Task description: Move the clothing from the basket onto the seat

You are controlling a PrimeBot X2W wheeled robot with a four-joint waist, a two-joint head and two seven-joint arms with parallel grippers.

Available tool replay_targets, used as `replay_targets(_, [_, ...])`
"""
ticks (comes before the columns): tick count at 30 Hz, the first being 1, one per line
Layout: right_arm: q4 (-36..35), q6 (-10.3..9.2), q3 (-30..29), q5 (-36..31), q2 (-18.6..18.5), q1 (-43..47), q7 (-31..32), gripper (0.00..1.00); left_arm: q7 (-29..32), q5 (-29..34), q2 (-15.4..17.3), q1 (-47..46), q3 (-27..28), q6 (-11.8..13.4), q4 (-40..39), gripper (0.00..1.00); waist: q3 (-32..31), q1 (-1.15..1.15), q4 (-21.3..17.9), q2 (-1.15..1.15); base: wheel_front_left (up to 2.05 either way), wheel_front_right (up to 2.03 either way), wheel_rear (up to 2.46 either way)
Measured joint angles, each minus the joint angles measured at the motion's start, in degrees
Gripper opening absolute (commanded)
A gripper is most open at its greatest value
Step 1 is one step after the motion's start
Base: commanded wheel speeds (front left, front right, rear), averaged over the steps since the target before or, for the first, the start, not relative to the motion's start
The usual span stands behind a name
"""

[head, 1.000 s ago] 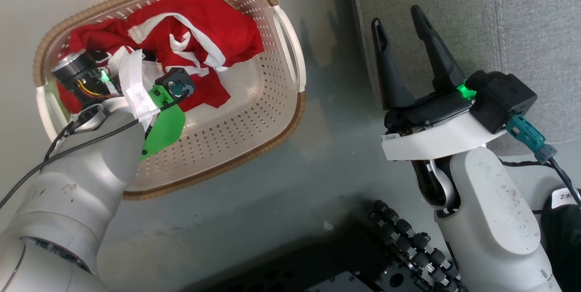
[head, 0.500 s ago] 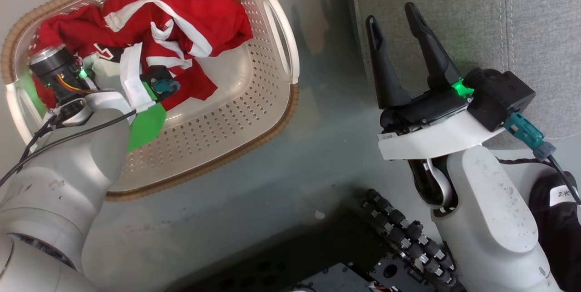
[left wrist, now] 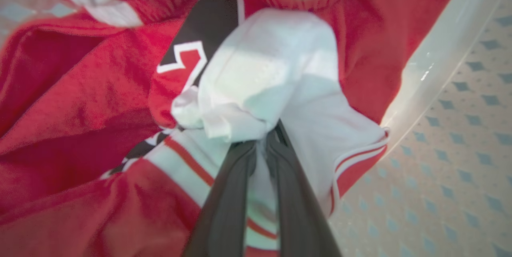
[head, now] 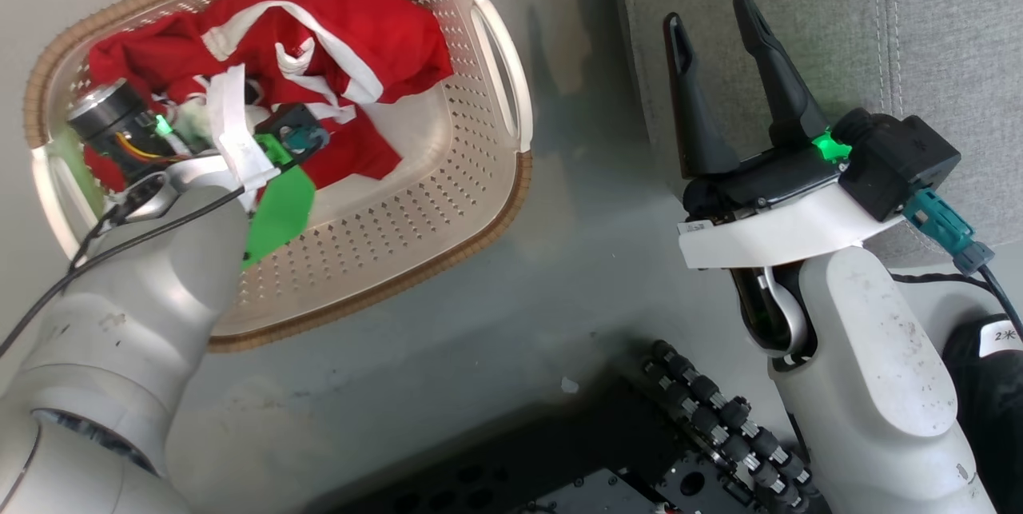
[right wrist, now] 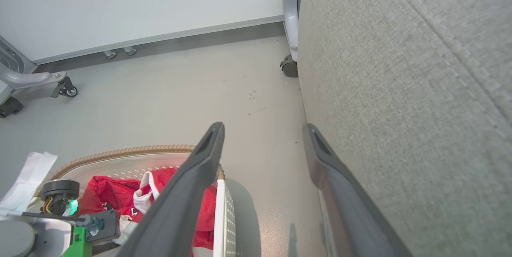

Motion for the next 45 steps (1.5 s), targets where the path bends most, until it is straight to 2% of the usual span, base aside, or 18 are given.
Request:
replay_targets(17, [1.23,0.0,-3.07,-3.09,0.05,3.53,0.0,1.0,-17.28,-15.96,-5.47,7.01,11.46,-0.36,-4.08,0.0,-9.68,0.0,3.94,0.0,0.0,0.0,0.0])
replay_targets(30, [3.13,0.0,-6.2,-6.44,0.07,9.26,0.0,1.0,-27.19,-23.83,-8.1,14.44,15.39,-0.97,-9.01,0.0,-20.04,0.0,8.1,0.0,0.0,0.0,0.0])
replay_targets(38, [3.91,0.0,-7.51,-7.67,0.07,13.1,0.0,1.0,-30.75,-28.19,-8.64,19.15,18.13,-1.21,-16.47,0.0,-27.2,0.0,10.46,0.0,0.0,0.0,0.0])
replay_targets(45, [3.96,0.0,-8.47,-8.45,0.07,16.11,0.4,1.0,-31.33,-29.67,-7.0,23.65,20.89,0.15,-28.07,0.0,-33.39,0.0,12.24,0.0,0.0,0.0,0.0])
